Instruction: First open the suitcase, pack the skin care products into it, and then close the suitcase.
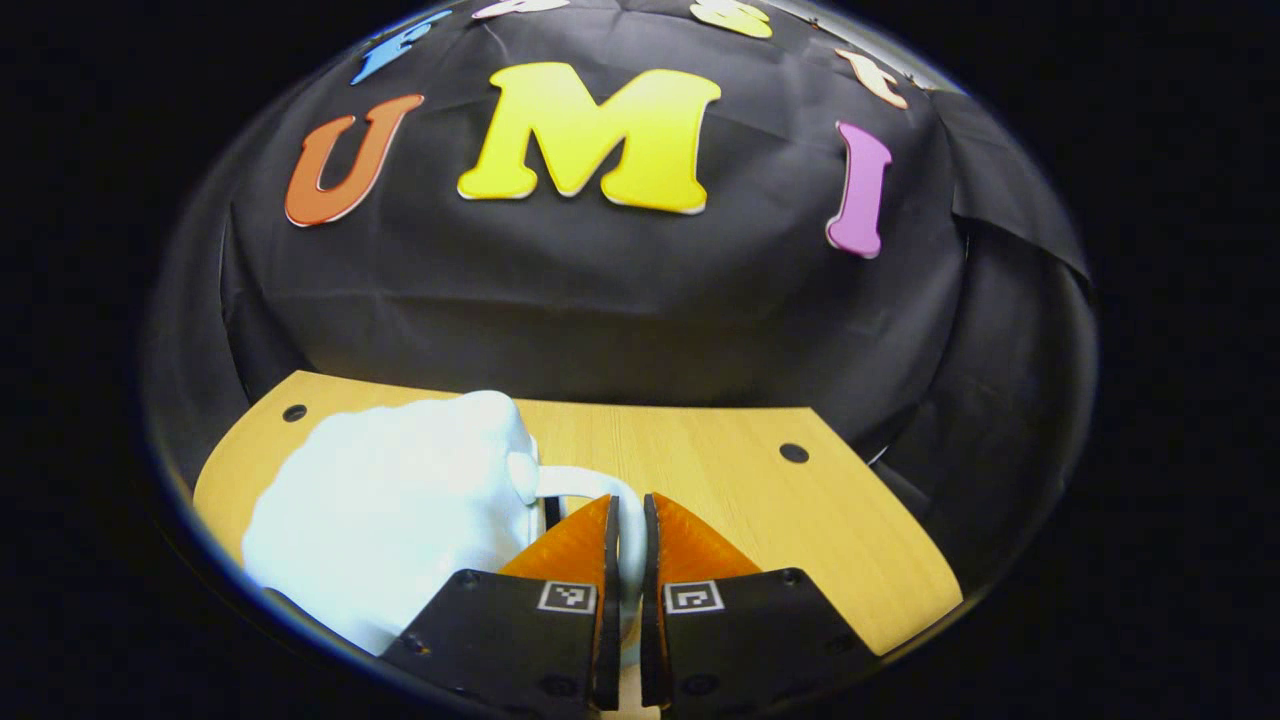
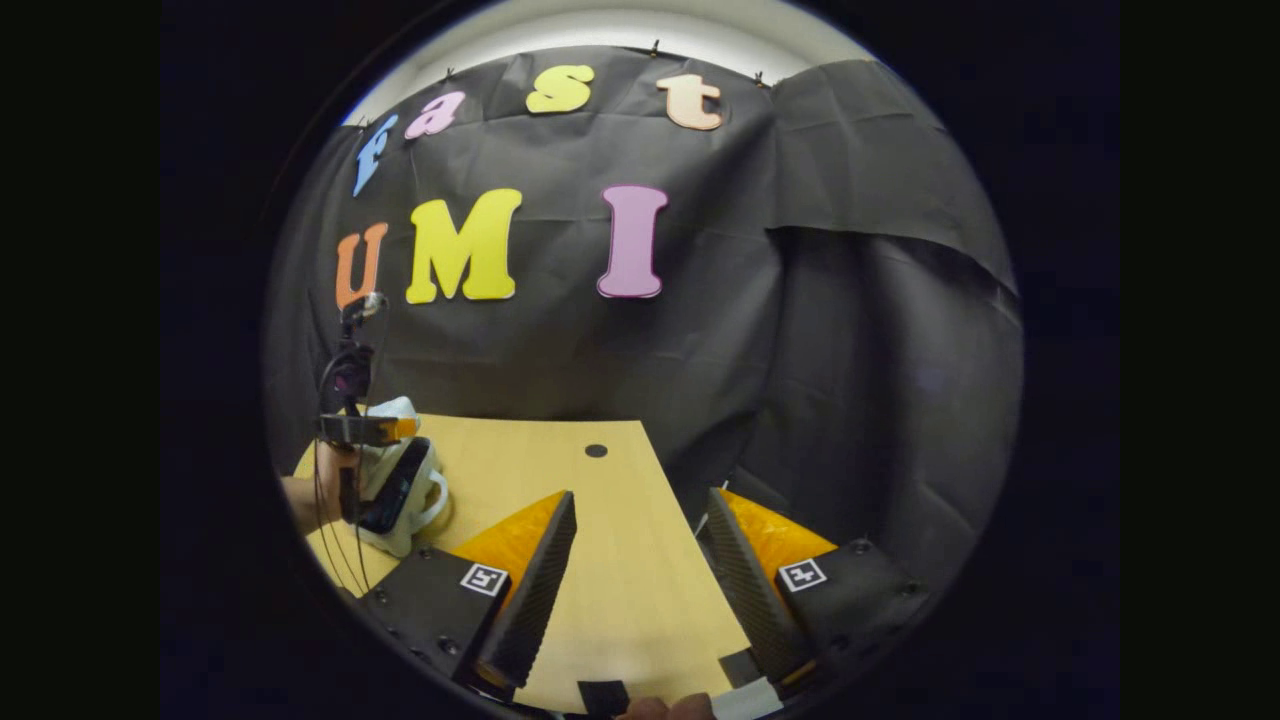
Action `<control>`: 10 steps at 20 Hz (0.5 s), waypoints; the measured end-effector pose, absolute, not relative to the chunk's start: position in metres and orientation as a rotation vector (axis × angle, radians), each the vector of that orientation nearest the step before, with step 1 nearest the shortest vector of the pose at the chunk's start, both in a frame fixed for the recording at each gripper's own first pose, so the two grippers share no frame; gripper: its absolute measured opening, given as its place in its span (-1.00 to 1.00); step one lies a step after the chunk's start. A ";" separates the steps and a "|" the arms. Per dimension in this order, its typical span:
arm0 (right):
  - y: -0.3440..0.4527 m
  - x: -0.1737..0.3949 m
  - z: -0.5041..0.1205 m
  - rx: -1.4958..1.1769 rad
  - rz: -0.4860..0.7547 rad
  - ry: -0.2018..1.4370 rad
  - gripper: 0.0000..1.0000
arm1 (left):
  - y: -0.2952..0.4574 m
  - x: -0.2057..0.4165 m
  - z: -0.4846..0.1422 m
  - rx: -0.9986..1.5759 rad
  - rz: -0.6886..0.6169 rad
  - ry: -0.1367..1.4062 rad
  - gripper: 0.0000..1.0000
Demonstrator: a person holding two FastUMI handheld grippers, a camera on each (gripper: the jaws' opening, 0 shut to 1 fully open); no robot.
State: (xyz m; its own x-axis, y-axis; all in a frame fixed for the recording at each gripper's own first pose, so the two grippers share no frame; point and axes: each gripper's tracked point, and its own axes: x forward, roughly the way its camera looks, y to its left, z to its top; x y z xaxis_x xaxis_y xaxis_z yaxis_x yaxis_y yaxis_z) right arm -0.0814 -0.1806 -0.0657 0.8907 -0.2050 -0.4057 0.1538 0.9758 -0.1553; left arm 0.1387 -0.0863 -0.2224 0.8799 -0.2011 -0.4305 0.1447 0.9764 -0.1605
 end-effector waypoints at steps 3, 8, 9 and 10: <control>-0.179 -0.084 -0.071 -0.144 -0.179 0.455 0.59 | -0.098 0.143 -0.253 -0.101 -0.180 0.495 -0.78; -0.175 -0.083 -0.071 -0.154 -0.165 0.459 0.59 | -0.109 0.143 -0.275 0.004 -0.139 0.488 -0.78; -0.175 -0.082 -0.073 -0.149 -0.163 0.460 0.60 | -0.110 0.142 -0.280 0.020 -0.121 0.489 -0.77; -0.173 -0.082 -0.074 -0.146 -0.159 0.460 0.59 | -0.110 0.142 -0.282 0.042 -0.100 0.483 -0.75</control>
State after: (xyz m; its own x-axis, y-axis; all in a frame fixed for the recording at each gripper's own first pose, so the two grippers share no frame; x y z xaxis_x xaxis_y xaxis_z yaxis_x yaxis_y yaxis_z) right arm -0.0820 -0.1728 -0.0737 0.8841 -0.1855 -0.4288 0.1198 0.9771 -0.1757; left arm 0.1424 -0.1099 -0.2822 0.8810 -0.0862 -0.4653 0.1063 0.9942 0.0170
